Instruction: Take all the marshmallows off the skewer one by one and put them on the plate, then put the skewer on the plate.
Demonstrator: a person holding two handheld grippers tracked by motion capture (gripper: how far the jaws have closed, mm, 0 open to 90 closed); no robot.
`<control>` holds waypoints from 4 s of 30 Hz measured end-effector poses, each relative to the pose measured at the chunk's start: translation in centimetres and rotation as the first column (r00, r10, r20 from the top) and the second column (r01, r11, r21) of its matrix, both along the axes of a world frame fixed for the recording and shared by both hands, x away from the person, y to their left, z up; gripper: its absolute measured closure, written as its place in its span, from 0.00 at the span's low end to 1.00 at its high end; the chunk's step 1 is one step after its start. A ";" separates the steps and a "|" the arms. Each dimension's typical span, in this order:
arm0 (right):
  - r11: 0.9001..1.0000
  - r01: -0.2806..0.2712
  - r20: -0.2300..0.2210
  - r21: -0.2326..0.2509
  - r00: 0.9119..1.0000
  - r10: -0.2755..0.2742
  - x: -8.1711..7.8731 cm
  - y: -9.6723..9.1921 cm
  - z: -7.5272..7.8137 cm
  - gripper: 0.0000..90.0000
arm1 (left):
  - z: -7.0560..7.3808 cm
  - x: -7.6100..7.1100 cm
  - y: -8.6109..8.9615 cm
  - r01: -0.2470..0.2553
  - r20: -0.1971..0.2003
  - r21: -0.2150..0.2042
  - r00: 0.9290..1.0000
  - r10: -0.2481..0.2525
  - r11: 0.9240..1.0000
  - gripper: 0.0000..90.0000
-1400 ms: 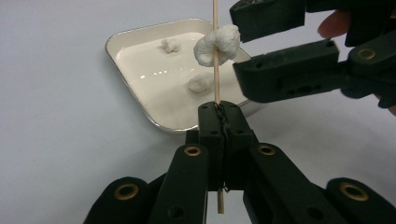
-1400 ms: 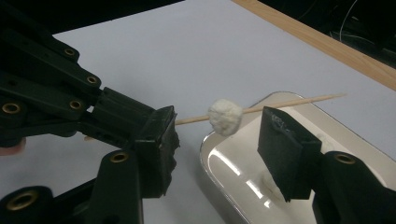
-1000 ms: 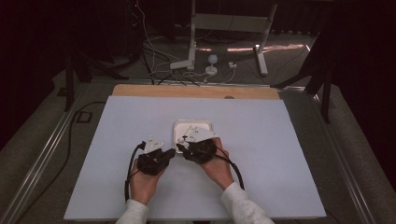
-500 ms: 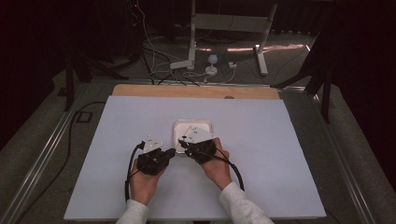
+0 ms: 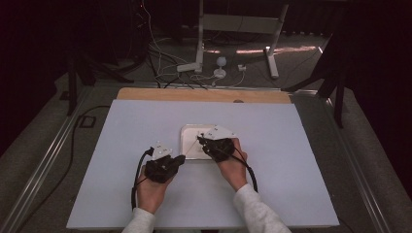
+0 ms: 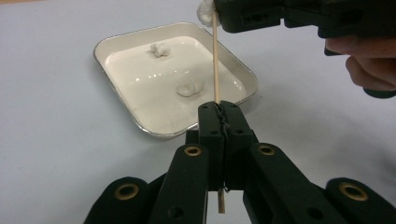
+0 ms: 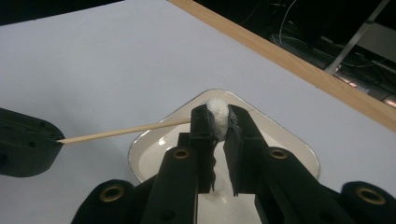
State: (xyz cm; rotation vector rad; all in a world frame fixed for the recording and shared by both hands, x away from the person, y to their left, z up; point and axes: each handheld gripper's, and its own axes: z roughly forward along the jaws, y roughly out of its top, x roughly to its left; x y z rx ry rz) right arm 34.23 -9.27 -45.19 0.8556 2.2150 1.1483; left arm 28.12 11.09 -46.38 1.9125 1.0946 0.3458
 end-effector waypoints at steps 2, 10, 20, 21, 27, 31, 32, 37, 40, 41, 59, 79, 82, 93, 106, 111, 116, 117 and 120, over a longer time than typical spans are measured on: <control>1.000 0.008 0.006 -0.002 1.000 -0.008 0.1 -0.1 0.0 0.92 | 0.0 0.0 0.0 0.000 0.000 0.003 1.000 0.000 1.000 1.00; 0.998 0.064 0.007 0.012 0.998 -0.064 1.2 -1.0 0.2 0.92 | 0.0 0.0 0.1 0.002 -0.001 0.007 1.000 -0.002 1.000 1.00; 0.998 0.066 -0.001 0.001 0.998 -0.066 1.4 -1.3 0.3 0.91 | -0.1 0.0 0.0 0.004 -0.005 0.012 1.000 -0.004 1.000 1.00; 0.998 0.069 0.006 -0.004 0.998 -0.069 1.4 -1.3 0.3 0.91 | -0.1 0.0 0.0 0.003 -0.007 0.011 1.000 -0.003 1.000 1.00; 0.994 0.108 -0.010 0.012 0.994 -0.108 2.1 -2.0 0.1 0.91 | -0.1 0.1 0.5 -0.017 -0.012 0.007 1.000 0.017 1.000 1.00; 0.995 0.100 -0.023 0.007 0.995 -0.100 2.3 -2.4 0.0 0.89 | -0.1 0.1 0.7 -0.024 -0.012 0.001 1.000 0.024 1.000 1.00; 0.995 0.100 -0.028 0.010 0.995 -0.100 2.4 -2.4 0.0 0.89 | -0.1 0.1 0.7 -0.024 -0.012 0.001 1.000 0.024 1.000 1.00; 0.995 0.099 -0.051 0.001 0.994 -0.099 2.7 -2.5 -0.3 0.87 | -0.1 0.1 0.7 -0.025 -0.013 -0.002 1.000 0.025 1.000 1.00; 0.995 0.102 -0.069 0.000 0.992 -0.102 3.0 -2.6 -0.5 0.86 | -0.1 0.1 0.7 -0.027 -0.014 -0.005 1.000 0.027 1.000 1.00; 0.995 0.101 -0.073 0.001 0.992 -0.100 3.1 -2.6 -0.6 0.85 | -0.1 0.1 0.8 -0.028 -0.013 -0.006 1.000 0.028 1.000 1.00; 0.993 0.062 -0.169 0.099 0.985 -0.044 3.3 -3.3 -0.9 0.24 | -0.1 0.1 0.9 -0.040 -0.006 -0.013 0.999 0.040 0.999 1.00; 0.987 0.038 -0.193 0.154 0.981 -0.008 1.6 -5.5 -0.2 0.00 | 1.0 0.2 0.9 -0.068 0.021 -0.030 0.997 0.068 0.997 1.00; 0.989 0.030 -0.194 0.147 0.981 -0.001 1.3 -6.1 -0.1 0.00 | 1.3 0.4 0.9 -0.073 0.026 -0.036 0.997 0.074 0.997 1.00; 0.989 0.033 -0.183 0.141 0.983 -0.006 0.1 -8.3 0.1 0.00 | 1.9 1.6 0.1 -0.094 0.041 -0.048 0.995 0.096 0.994 1.00; 0.988 0.055 -0.167 0.146 0.986 -0.030 -1.4 -10.9 0.0 0.00 | 1.7 3.1 -1.2 -0.126 0.042 -0.060 0.991 0.129 0.990 0.99; 0.986 0.072 -0.158 0.152 0.986 -0.048 -1.9 -12.0 0.0 0.00 | 1.6 3.6 -1.6 -0.143 0.039 -0.063 0.989 0.145 0.988 0.99; 0.985 0.073 -0.154 0.153 0.987 -0.049 -2.2 -12.7 0.1 0.00 | 1.4 3.9 -1.8 -0.155 0.038 -0.063 0.987 0.157 0.986 0.99; 0.986 0.075 -0.153 0.150 0.987 -0.051 -2.3 -12.9 0.1 0.00 | 1.4 4.0 -1.9 -0.157 0.036 -0.062 0.987 0.159 0.986 0.99; 0.985 0.077 -0.147 0.154 0.988 -0.054 -2.5 -13.2 0.2 0.00 | 1.3 4.2 -2.1 -0.160 0.036 -0.062 0.986 0.162 0.985 0.99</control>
